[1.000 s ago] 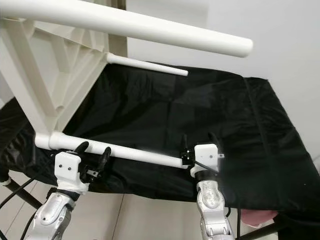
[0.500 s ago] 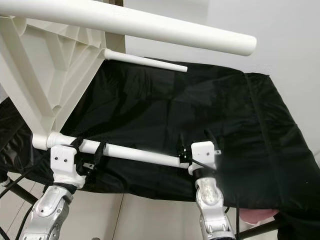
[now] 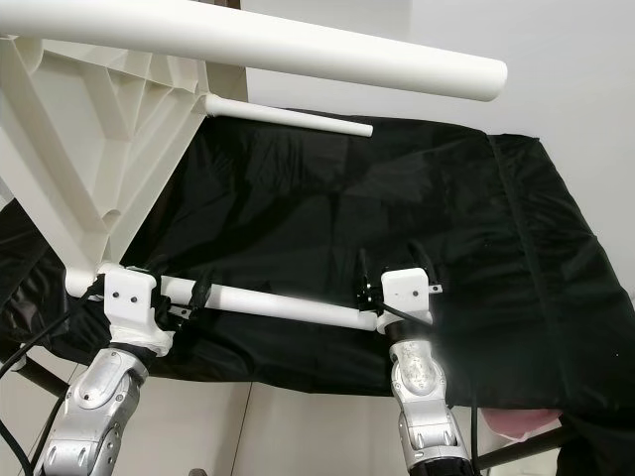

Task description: Building children table

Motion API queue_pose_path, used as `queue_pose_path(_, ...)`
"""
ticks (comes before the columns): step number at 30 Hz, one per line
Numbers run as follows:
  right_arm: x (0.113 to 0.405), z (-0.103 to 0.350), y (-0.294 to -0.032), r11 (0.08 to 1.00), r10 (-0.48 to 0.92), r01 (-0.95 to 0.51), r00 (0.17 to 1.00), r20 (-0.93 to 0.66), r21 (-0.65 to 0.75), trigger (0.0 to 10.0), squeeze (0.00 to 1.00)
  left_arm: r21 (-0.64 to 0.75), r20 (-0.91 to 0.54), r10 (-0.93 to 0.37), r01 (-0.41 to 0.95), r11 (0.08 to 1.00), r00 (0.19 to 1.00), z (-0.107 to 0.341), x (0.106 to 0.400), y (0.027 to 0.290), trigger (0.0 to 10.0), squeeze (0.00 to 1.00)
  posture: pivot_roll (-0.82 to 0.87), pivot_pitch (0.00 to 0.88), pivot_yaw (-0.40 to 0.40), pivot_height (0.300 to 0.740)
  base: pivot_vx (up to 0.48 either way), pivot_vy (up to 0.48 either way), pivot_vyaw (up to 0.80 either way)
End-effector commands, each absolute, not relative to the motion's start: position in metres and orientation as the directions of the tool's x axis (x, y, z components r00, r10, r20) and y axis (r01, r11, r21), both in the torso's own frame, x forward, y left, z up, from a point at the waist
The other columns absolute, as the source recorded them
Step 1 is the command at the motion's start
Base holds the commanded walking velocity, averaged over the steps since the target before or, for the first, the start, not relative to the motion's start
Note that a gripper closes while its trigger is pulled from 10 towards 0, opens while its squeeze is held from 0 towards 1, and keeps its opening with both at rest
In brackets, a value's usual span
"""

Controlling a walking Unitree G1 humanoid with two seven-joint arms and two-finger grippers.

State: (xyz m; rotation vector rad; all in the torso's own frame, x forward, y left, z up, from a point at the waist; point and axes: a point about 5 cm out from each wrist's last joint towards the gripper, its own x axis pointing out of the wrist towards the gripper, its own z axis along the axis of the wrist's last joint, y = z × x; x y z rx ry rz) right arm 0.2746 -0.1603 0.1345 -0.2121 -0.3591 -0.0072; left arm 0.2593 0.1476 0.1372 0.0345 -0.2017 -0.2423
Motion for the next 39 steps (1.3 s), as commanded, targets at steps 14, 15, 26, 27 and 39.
queue_pose_path(14, 0.267, 0.133, -0.156, 0.981, -0.011, 0.076, 0.938, 0.346, -0.176, 10.0, 0.00, 0.054, 0.139, -0.269, 0.264, 0.963, 0.953, 0.129, 0.262, 0.148, 10.0, 0.00, -0.05, 0.109, 0.028, 0.740, 0.000, 0.000, 0.00)
queue_pose_path(15, 0.267, 0.133, -0.156, 0.981, -0.011, 0.076, 0.938, 0.346, -0.176, 10.0, 0.00, 0.054, 0.139, -0.269, 0.264, 0.963, 0.953, 0.129, 0.262, 0.148, 10.0, 0.00, -0.05, 0.109, 0.028, 0.740, 0.000, 0.000, 0.00)
queue_pose_path(26, 0.270, 0.132, -0.154, 0.982, -0.020, 0.081, 0.942, 0.336, -0.168, 10.0, 0.00, 0.048, 0.159, -0.241, 0.236, 0.971, 0.958, 0.128, 0.266, 0.144, 10.0, 0.00, -0.03, 0.085, 0.007, 0.740, 0.000, 0.000, 0.00)
queue_pose_path(27, 0.271, 0.132, -0.154, 0.982, -0.023, 0.084, 0.941, 0.337, -0.167, 10.0, 0.00, 0.034, 0.167, -0.235, 0.233, 0.972, 0.957, 0.129, 0.266, 0.144, 10.0, 0.00, -0.03, 0.085, 0.007, 0.740, 0.000, 0.000, 0.00)
queue_pose_path(39, 0.276, 0.122, -0.147, 0.994, -0.038, 0.067, 0.958, 0.283, -0.092, 10.0, 0.00, -0.007, 0.179, -0.176, 0.180, 0.984, 0.968, 0.134, 0.271, 0.149, 10.0, 0.00, 0.00, 0.047, -0.003, 0.740, 0.000, 0.000, 0.00)
